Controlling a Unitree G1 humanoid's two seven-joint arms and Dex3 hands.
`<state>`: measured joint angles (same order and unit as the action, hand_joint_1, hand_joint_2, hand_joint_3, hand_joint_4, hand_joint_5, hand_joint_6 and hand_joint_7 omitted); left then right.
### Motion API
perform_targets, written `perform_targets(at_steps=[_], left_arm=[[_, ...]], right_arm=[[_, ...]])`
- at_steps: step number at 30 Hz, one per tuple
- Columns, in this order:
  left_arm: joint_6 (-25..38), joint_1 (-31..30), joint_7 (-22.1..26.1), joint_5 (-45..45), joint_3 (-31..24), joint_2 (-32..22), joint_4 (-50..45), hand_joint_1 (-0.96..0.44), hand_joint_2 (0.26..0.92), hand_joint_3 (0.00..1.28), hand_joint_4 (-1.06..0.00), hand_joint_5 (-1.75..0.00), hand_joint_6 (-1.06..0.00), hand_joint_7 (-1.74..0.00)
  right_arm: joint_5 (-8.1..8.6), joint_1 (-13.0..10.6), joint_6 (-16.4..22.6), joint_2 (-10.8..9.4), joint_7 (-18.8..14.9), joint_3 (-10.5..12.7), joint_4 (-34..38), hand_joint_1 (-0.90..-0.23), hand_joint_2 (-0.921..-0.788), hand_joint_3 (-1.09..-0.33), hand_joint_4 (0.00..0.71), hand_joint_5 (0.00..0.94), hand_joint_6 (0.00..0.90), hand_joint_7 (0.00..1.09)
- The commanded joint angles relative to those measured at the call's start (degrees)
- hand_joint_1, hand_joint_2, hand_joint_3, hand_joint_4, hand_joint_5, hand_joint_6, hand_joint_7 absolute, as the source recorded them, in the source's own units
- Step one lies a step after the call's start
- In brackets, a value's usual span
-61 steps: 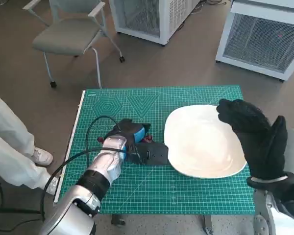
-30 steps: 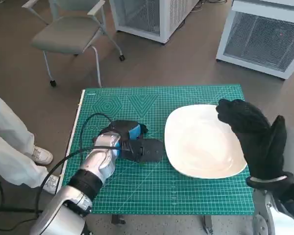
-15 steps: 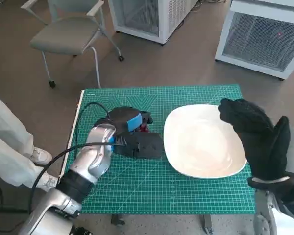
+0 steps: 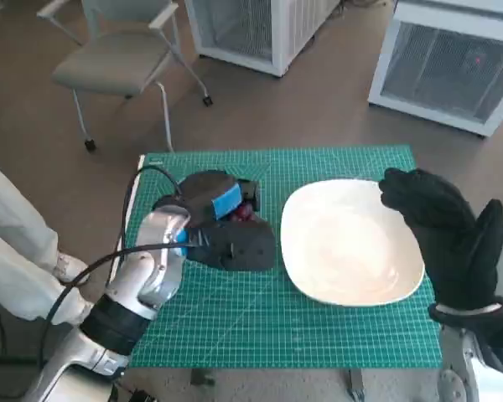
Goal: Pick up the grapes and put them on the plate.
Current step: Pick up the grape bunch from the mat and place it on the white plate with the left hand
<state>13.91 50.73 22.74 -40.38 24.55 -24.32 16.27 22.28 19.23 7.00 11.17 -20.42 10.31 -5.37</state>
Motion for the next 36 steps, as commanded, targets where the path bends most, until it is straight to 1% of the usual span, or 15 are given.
perform_targets(at_steps=[1, 7, 15, 17, 21, 25, 31, 36], left_arm=[[-1.1, 3.5, -0.3, 0.4, -3.0, -0.6, -6.5, 0.00, 0.915, 0.04, -0.68, -1.28, -0.74, -0.95], [-3.6, 5.2, -0.6, 0.4, -2.8, 0.5, -5.2, 0.00, 0.918, 0.05, -0.62, -1.40, -0.78, -0.82], [-3.8, 7.1, 0.7, -0.3, -1.6, 2.3, -3.9, 0.01, 0.919, 0.06, -0.60, -1.45, -0.80, -0.79], [-3.4, 7.5, 1.3, -0.3, -1.4, 2.8, -3.9, 0.01, 0.919, 0.06, -0.60, -1.43, -0.79, -0.80], [-3.4, 8.0, 2.0, 0.2, -1.4, 3.7, -3.6, 0.00, 0.918, 0.05, -0.68, -1.31, -0.72, -0.93], [-3.6, 8.6, 2.6, 0.6, -1.4, 4.8, -3.5, 0.00, 0.918, 0.05, -0.72, -1.24, -0.67, -1.01], [-3.2, 11.4, 3.7, 0.7, -0.7, 7.6, -1.7, 0.00, 0.919, 0.06, -0.68, -1.32, -0.68, -0.96], [-3.6, 14.4, 2.5, 0.2, 0.7, 10.8, 2.0, 0.00, 0.917, 0.07, -0.66, -1.36, -0.70, -0.91]], right_arm=[[-0.51, -0.8, -0.4, -0.4, 0.7, -0.3, 0.0, -0.329, -0.921, -0.605, 0.444, 0.843, 0.244, 0.99], [-0.46, -0.9, -0.4, -0.6, 0.8, -0.2, -0.3, -0.329, -0.921, -0.603, 0.446, 0.839, 0.246, 0.99], [-0.60, -1.3, -0.4, -0.9, 1.2, -0.4, -1.3, -0.330, -0.921, -0.602, 0.449, 0.835, 0.248, 0.98], [-0.63, -1.4, -0.4, -1.0, 1.4, -0.3, -1.5, -0.330, -0.921, -0.602, 0.450, 0.834, 0.249, 0.98], [-0.55, -1.8, -0.5, -1.0, 1.5, -0.2, -1.9, -0.330, -0.921, -0.601, 0.451, 0.831, 0.250, 0.98], [-0.43, -2.3, -0.4, -0.9, 1.5, -0.1, -2.4, -0.330, -0.921, -0.601, 0.453, 0.830, 0.251, 0.98], [-0.38, -2.8, -0.2, -0.9, 1.6, 0.1, -2.8, -0.331, -0.921, -0.600, 0.455, 0.828, 0.253, 0.98], [-0.39, -3.1, -0.1, -0.9, 1.8, 0.2, -3.0, -0.334, -0.921, -0.599, 0.457, 0.827, 0.253, 0.98]])
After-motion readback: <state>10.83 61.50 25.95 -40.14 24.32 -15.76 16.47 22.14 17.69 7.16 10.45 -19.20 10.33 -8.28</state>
